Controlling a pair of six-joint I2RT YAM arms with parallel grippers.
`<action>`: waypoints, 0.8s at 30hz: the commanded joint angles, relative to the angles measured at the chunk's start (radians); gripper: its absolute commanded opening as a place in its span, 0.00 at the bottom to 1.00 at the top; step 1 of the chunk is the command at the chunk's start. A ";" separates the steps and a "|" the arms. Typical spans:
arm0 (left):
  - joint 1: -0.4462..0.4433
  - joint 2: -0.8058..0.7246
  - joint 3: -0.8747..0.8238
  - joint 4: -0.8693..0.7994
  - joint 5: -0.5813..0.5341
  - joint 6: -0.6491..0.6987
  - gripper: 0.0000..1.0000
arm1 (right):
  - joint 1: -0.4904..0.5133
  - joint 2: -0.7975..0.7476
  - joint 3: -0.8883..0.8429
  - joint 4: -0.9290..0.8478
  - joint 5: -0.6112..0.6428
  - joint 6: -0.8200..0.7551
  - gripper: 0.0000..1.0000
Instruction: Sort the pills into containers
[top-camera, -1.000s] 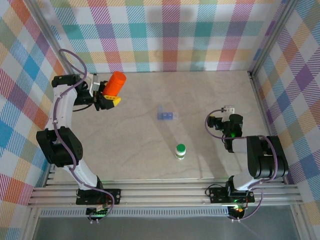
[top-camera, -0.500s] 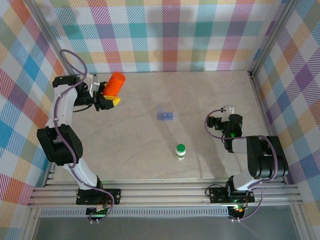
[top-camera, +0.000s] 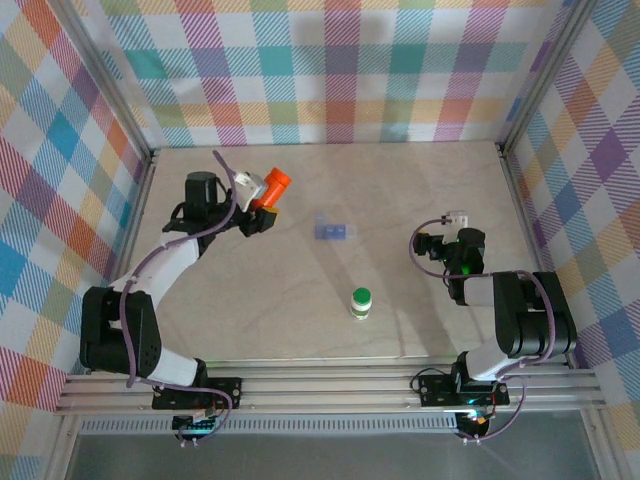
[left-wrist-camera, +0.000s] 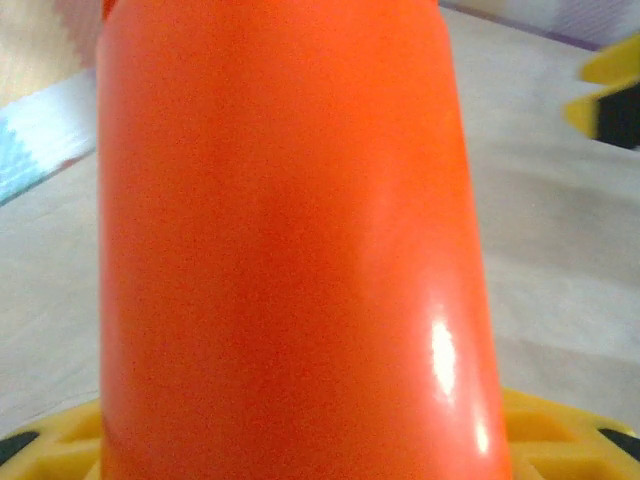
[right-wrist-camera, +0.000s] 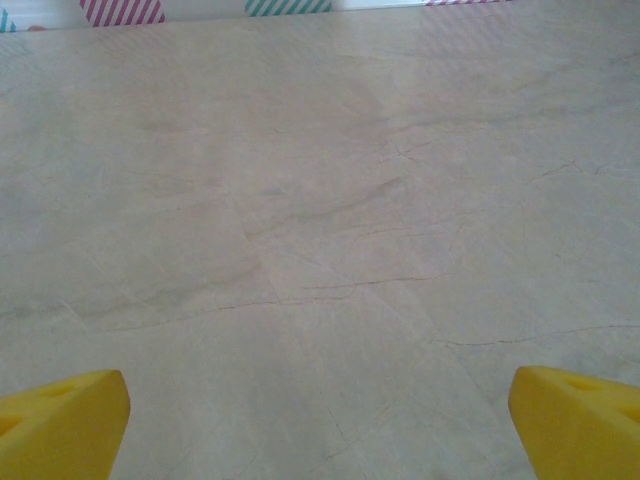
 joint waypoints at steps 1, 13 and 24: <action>-0.084 -0.048 -0.104 0.235 -0.284 -0.154 0.00 | -0.004 0.004 0.010 0.026 -0.015 0.016 0.99; -0.288 -0.188 -0.188 0.161 -0.423 -0.333 0.00 | -0.004 0.004 0.010 0.027 -0.016 0.016 0.99; -0.264 -0.169 -0.077 0.049 -0.094 -0.381 0.00 | -0.005 0.005 0.014 0.022 -0.018 0.018 0.99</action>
